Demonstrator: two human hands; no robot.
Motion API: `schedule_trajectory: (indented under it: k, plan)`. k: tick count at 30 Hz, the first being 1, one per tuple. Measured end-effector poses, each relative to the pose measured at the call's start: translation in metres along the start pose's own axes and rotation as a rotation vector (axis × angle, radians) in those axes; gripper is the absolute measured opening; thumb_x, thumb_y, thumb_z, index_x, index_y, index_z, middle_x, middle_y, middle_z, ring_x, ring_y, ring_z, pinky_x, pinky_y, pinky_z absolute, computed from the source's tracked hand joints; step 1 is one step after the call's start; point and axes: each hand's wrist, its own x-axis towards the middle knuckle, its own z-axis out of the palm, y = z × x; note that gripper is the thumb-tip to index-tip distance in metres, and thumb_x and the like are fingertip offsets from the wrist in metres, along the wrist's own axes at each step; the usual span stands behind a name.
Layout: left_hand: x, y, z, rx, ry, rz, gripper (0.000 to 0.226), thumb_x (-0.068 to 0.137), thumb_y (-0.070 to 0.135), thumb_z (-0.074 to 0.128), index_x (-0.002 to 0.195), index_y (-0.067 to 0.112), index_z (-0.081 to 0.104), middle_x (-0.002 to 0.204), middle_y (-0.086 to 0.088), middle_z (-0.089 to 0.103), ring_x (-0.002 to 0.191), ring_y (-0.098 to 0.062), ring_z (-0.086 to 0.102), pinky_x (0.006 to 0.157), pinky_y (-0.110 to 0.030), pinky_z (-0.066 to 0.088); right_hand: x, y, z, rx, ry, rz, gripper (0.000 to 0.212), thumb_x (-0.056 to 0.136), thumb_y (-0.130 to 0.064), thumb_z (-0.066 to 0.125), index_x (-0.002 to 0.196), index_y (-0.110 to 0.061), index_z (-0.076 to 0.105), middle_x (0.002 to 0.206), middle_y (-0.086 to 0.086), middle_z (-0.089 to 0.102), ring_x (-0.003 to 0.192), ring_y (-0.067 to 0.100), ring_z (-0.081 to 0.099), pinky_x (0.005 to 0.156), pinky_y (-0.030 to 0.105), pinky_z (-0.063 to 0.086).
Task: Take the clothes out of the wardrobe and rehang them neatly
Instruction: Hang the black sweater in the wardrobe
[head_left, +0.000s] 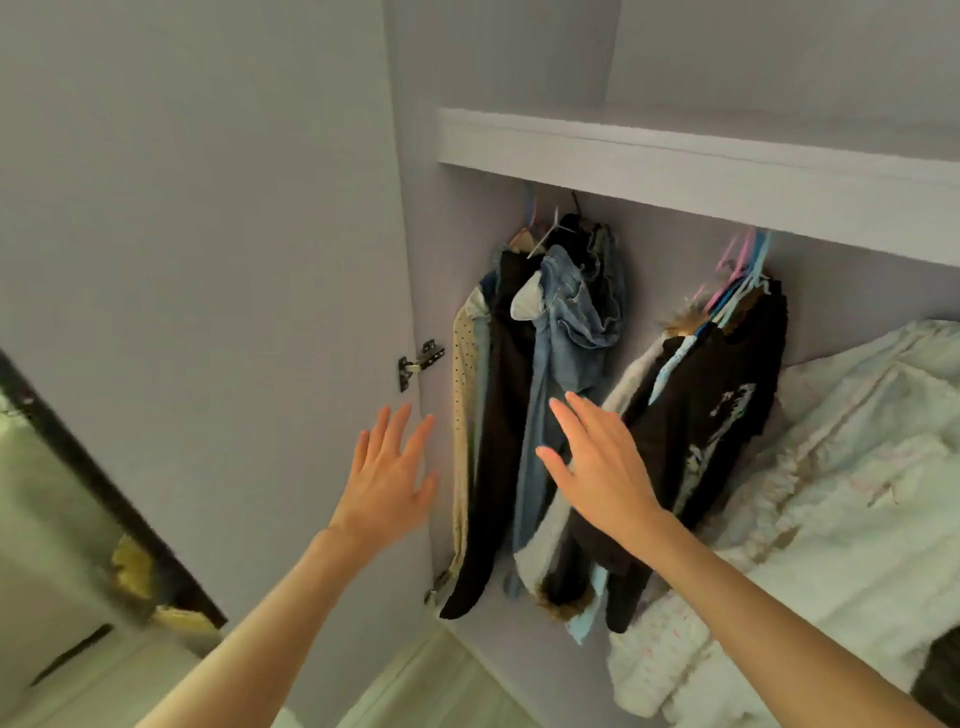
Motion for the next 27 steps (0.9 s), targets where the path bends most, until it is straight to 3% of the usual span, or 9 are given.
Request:
schedule_trajectory:
  k: [4,10,12,15,18,22,27]
  plan:
    - [-0.081,-0.062,-0.028,0.042,0.047,-0.194,0.059,0.098,0.037,0.037,0.149,0.023,0.01,0.156,-0.007,0.002,0.143,-0.029,-0.009,0.114,-0.042,-0.004,0.013,-0.094,0.03,0.103,-0.122,-0.206,0.063,0.096,-0.047,0.037,0.148,-0.015,0.021,0.154,0.007,0.023,0.142,0.021,0.021,0.115,0.041,0.015]
    - [-0.253,-0.139,-0.053,0.055,0.056,-0.625,0.059,0.097,0.038,0.04,0.148,0.025,0.013,0.156,-0.004,0.003,0.144,-0.025,-0.008,0.115,-0.041,-0.002,-0.022,-0.264,0.072,0.222,-0.333,-0.572,0.061,0.097,-0.046,0.036,0.149,-0.022,0.015,0.156,0.002,0.015,0.143,0.018,0.014,0.118,0.038,0.011]
    - [-0.313,-0.156,-0.064,0.057,0.068,-0.774,0.056,0.096,0.035,0.044,0.146,0.022,0.024,0.154,-0.009,0.016,0.144,-0.03,0.005,0.114,-0.045,0.009,-0.049,-0.319,0.08,0.281,-0.37,-0.682,0.061,0.095,-0.045,0.041,0.148,-0.021,0.021,0.155,0.004,0.021,0.143,0.02,0.017,0.116,0.039,0.009]
    - [-0.4,-0.167,-0.077,0.089,0.109,-0.944,0.051,0.088,0.037,0.044,0.134,0.015,0.047,0.14,-0.017,0.043,0.131,-0.04,0.037,0.101,-0.054,0.033,-0.097,-0.391,0.092,0.34,-0.413,-0.835,0.061,0.093,-0.042,0.049,0.145,-0.016,0.03,0.15,0.009,0.032,0.14,0.025,0.026,0.115,0.041,0.013]
    - [-0.48,-0.162,-0.084,0.066,0.106,-1.119,0.052,0.092,0.035,0.043,0.14,0.018,0.038,0.148,-0.014,0.031,0.138,-0.036,0.024,0.109,-0.05,0.024,-0.15,-0.452,0.102,0.346,-0.459,-0.989,0.061,0.093,-0.042,0.048,0.145,-0.017,0.029,0.15,0.008,0.032,0.14,0.024,0.027,0.115,0.041,0.015]
    - [-0.587,-0.148,-0.095,0.095,0.118,-1.356,0.07,0.084,0.05,0.016,0.142,0.017,0.034,0.15,-0.014,0.028,0.14,-0.035,0.02,0.11,-0.05,0.021,-0.213,-0.527,0.101,0.383,-0.544,-1.185,0.061,0.095,-0.045,0.042,0.147,-0.02,0.022,0.154,0.004,0.024,0.143,0.02,0.019,0.116,0.036,0.008]
    - [-0.697,-0.128,-0.109,0.123,0.277,-1.665,0.054,0.096,0.04,0.033,0.146,0.02,0.024,0.154,-0.009,0.017,0.143,-0.029,0.006,0.114,-0.045,0.013,-0.277,-0.609,0.093,0.398,-0.62,-1.414,0.059,0.097,-0.045,0.037,0.148,-0.022,0.018,0.155,0.001,0.019,0.144,0.017,0.013,0.117,0.038,0.008]
